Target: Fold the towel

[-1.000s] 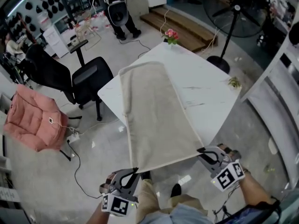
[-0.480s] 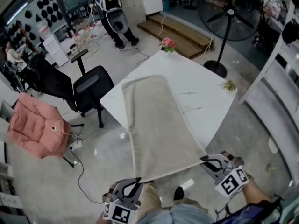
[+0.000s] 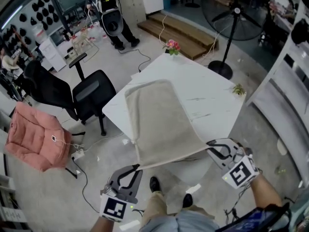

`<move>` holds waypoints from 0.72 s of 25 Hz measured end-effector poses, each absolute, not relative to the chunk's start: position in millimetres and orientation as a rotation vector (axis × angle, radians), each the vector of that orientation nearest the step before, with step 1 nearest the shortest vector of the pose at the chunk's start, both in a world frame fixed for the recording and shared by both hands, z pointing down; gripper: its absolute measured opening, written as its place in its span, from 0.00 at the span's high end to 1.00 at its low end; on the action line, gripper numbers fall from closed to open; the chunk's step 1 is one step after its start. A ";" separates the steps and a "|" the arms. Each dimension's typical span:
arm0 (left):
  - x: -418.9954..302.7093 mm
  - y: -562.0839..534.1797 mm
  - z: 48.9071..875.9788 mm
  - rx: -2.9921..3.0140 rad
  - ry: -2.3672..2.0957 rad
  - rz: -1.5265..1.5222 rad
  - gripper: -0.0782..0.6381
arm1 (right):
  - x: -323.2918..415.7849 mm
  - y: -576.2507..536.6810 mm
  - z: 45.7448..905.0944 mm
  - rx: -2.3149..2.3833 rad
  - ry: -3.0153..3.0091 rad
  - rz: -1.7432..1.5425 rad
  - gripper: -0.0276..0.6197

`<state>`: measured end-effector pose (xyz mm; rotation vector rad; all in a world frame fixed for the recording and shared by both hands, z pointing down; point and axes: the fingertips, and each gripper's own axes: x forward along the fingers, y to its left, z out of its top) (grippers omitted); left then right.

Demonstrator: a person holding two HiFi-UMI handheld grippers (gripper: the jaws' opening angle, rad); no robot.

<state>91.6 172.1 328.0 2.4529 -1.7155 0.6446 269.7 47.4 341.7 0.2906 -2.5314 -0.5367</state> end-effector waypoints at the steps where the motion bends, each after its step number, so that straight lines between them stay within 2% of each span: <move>1: 83.7 162.6 323.6 2.441 -1.715 0.617 0.86 | 262.7 38.0 337.0 0.315 -2.533 -0.531 0.91; 18: -44.6 28.6 281.8 2.458 -1.810 0.555 0.86 | 140.8 -103.5 281.1 0.800 -2.468 -0.483 0.91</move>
